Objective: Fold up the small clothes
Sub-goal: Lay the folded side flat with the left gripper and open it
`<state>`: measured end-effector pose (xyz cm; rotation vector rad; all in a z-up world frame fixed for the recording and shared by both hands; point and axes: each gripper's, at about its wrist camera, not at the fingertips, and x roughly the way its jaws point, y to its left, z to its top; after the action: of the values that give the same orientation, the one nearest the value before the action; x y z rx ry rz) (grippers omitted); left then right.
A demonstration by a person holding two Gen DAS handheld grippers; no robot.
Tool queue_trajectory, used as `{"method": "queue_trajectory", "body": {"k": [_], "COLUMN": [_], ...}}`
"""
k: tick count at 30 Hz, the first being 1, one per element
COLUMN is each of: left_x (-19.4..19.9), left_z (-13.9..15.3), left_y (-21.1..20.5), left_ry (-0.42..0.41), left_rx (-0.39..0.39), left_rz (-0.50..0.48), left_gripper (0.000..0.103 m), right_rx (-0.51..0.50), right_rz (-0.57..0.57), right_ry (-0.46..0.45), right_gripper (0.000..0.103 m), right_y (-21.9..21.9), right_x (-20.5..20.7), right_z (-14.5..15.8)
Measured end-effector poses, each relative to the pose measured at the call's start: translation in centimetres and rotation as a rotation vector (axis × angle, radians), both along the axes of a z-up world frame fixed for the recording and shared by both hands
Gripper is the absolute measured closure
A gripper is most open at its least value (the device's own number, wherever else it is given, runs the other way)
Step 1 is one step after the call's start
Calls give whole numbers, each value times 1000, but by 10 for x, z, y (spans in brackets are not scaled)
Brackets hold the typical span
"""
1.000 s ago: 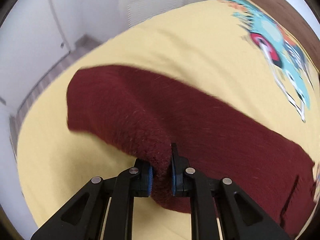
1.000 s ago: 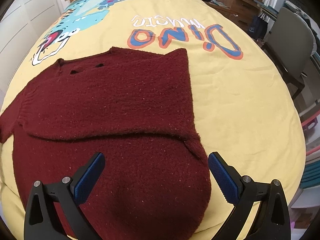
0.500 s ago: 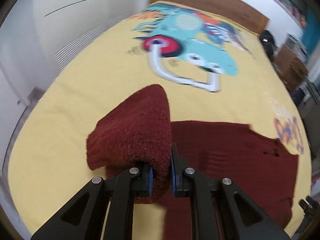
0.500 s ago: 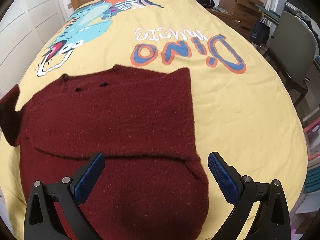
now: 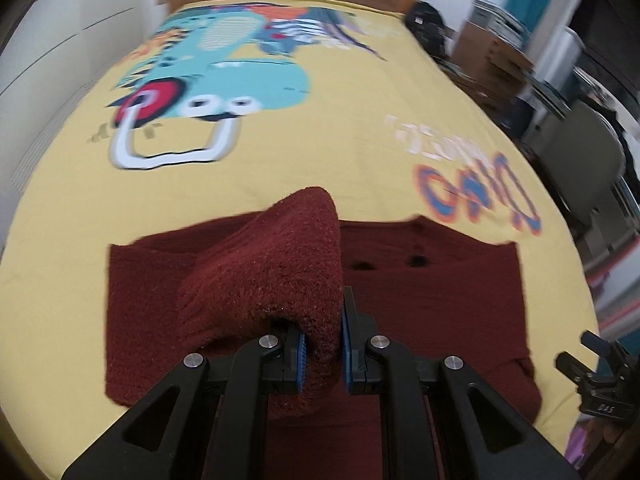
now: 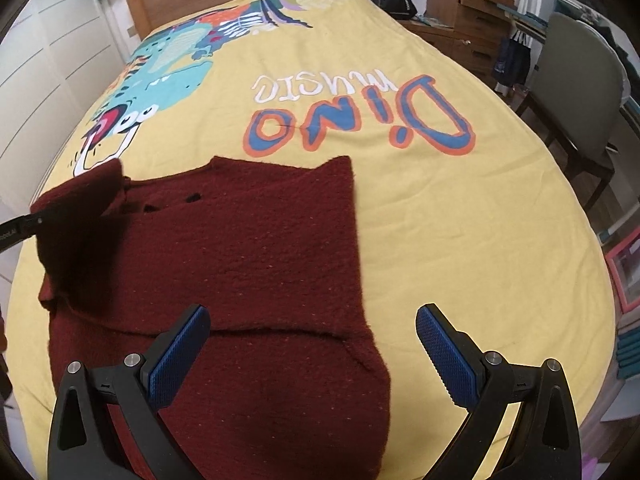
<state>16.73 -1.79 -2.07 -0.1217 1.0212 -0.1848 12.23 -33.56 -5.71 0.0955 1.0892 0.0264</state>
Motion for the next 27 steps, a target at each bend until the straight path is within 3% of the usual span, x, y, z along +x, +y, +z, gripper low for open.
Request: {"method": "queue_trajectory", "body": {"k": [4,9,15,21,27], "left_x": [4,3,7,6,10], "left_z": [-14,-51,-103,-115,-118], "left_y": [-35,-62,-62,-62,-62], "left_ry": [11,50,144,145,206], "left_rx": [-6,70,137,170,213], "left_rz": [-47,-94,-103,-122,-115], "left_gripper": [92,92,91,87,57], "right_rx": [3,11,26,48,66], "right_rz": [-9,-13,-18,-18,-19], "right_ry": [19,52,89,104,94], "right_gripper": [0,0,0,0,0], "right_y": [-6,-10,-7,-5,-1], "right_x": [-3,-6,-6,-8,-10], "right_z": [-8,-23,-40,-50,-48]}}
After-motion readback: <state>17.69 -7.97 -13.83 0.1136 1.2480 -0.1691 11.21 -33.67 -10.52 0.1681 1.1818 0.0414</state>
